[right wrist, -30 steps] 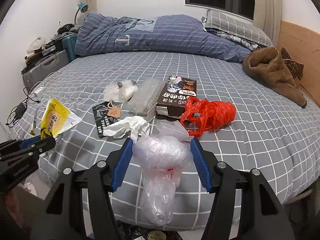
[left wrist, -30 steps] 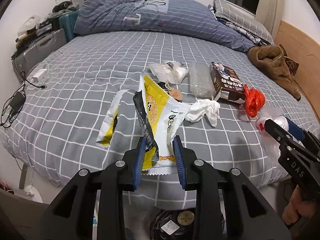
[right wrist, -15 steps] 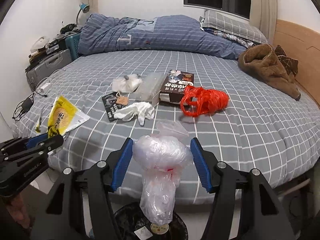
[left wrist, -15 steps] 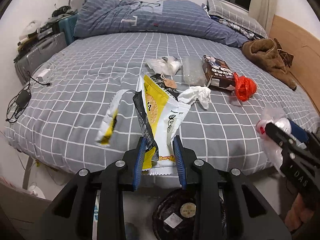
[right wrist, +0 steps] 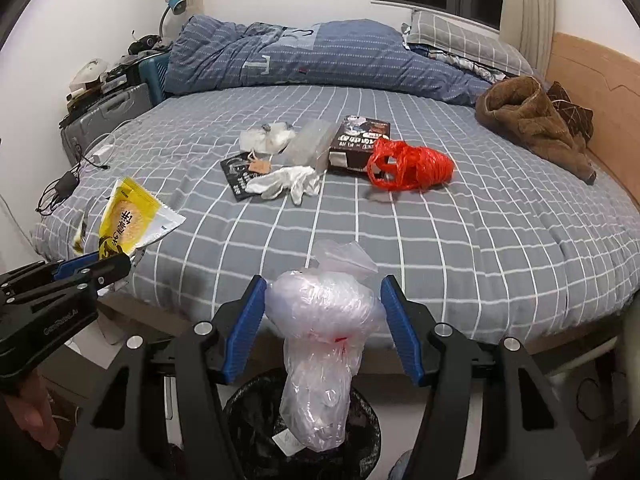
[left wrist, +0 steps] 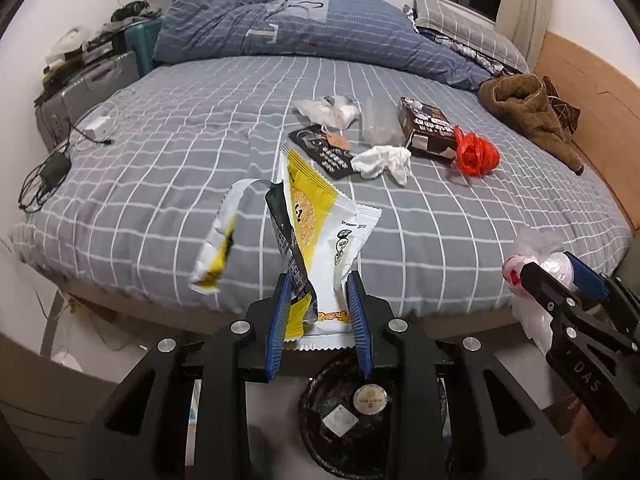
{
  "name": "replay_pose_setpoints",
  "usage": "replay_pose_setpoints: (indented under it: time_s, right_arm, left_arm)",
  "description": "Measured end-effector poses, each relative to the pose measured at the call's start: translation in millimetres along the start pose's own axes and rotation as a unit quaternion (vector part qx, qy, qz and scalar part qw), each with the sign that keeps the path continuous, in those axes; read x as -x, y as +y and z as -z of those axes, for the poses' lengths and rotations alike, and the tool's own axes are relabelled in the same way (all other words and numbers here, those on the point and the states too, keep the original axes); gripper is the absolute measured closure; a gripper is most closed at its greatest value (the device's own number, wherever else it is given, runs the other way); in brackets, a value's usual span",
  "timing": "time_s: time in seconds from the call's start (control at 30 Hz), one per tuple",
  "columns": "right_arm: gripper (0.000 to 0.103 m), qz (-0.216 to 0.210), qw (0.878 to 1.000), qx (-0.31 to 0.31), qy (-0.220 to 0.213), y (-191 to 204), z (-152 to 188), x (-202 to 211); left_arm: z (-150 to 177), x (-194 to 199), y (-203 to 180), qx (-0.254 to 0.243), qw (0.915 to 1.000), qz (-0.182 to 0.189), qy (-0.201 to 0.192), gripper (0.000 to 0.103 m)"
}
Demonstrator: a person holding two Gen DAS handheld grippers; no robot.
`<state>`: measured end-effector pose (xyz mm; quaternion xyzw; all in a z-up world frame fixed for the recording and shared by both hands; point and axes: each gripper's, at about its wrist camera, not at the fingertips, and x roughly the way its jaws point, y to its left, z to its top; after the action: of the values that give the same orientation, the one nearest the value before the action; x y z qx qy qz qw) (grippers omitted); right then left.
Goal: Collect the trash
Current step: 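Carry the wrapper with the left tool toward the bin while the right tool holds a clear plastic bag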
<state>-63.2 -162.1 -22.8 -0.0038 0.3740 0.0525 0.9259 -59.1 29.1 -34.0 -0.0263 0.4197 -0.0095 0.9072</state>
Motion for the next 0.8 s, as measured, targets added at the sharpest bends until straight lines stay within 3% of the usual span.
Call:
replay_pose_setpoints:
  time_s: [0.4,0.8]
  right_arm:
    - [0.046,-0.008,1.0,-0.002,0.017,7.8,32.9,15.0]
    - [0.046,-0.015,0.997,0.004,0.078,7.5,78.9,1.5]
  left_arm:
    - [55.2,5.5,3.3,0.01,0.9992,-0.004,0.037,0.075]
    - [97.0,-8.3,3.4,0.012,0.9963,-0.012,0.085,0.075]
